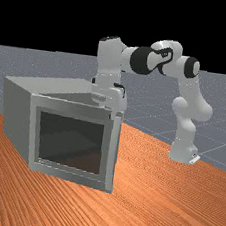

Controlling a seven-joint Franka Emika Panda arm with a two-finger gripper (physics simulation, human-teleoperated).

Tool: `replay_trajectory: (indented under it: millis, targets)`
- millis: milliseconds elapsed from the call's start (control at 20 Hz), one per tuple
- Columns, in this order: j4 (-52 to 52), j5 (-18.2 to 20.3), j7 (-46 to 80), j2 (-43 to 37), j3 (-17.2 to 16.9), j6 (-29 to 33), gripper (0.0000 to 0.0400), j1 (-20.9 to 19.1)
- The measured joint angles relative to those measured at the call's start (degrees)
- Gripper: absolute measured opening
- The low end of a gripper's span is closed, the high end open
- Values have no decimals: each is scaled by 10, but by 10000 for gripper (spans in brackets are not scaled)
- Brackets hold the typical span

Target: Open the microwave

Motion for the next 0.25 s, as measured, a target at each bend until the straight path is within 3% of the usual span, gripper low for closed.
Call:
replay_trajectory:
  millis: [250]
  targets:
    - [117, 1, 14, 74, -2, -21, 313, 17]
